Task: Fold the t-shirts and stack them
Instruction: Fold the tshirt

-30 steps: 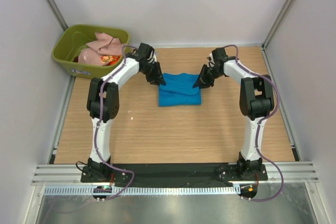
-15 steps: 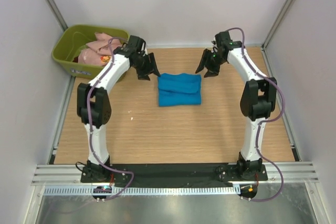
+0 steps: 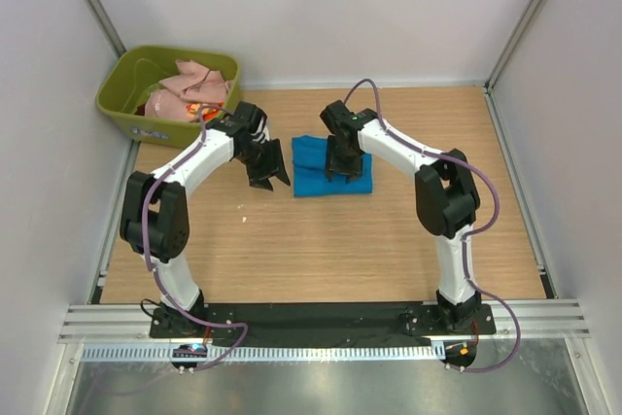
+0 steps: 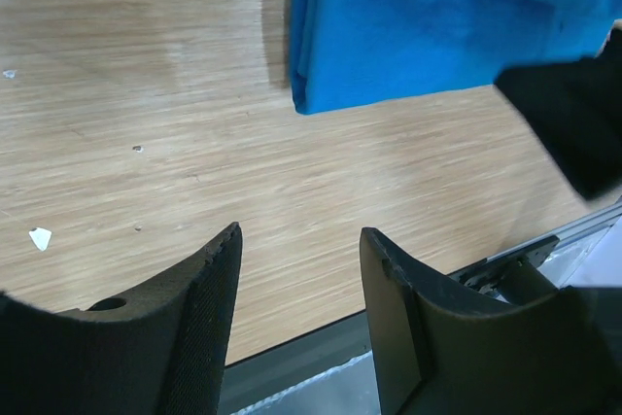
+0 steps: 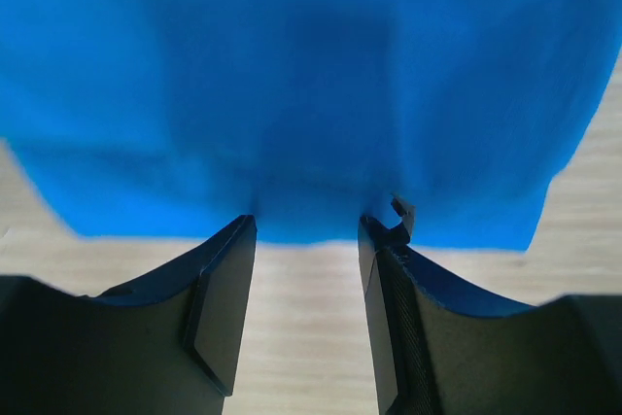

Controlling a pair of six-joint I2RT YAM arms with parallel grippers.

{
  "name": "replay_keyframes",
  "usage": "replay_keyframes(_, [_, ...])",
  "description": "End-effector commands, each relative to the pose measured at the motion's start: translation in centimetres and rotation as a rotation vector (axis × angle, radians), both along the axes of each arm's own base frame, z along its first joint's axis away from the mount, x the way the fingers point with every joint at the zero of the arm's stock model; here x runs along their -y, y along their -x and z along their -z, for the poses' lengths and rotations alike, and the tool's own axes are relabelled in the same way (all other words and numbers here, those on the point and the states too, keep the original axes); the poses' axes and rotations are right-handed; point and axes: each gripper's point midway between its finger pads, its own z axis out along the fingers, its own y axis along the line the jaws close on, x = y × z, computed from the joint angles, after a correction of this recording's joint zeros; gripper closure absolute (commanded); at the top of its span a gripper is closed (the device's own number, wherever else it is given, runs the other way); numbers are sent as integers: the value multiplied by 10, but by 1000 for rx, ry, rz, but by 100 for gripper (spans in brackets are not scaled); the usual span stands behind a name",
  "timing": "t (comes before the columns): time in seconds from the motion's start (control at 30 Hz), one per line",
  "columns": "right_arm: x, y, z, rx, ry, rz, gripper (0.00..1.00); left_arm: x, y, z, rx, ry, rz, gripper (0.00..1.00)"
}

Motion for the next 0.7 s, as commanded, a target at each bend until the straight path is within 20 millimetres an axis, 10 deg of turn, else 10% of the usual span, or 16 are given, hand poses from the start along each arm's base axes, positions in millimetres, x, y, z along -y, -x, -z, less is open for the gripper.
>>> replay_keyframes(0.0, [13,-38,1,107,60,83,47,9,-3,-27,86,60,29,47])
replay_keyframes(0.5, [26,-105,1,179,117,66,47,10,4,-29,89,67,63,47])
replay_keyframes(0.67, [17,-155,-1,285,75,49,46,15,2,-28,78,94,76,47])
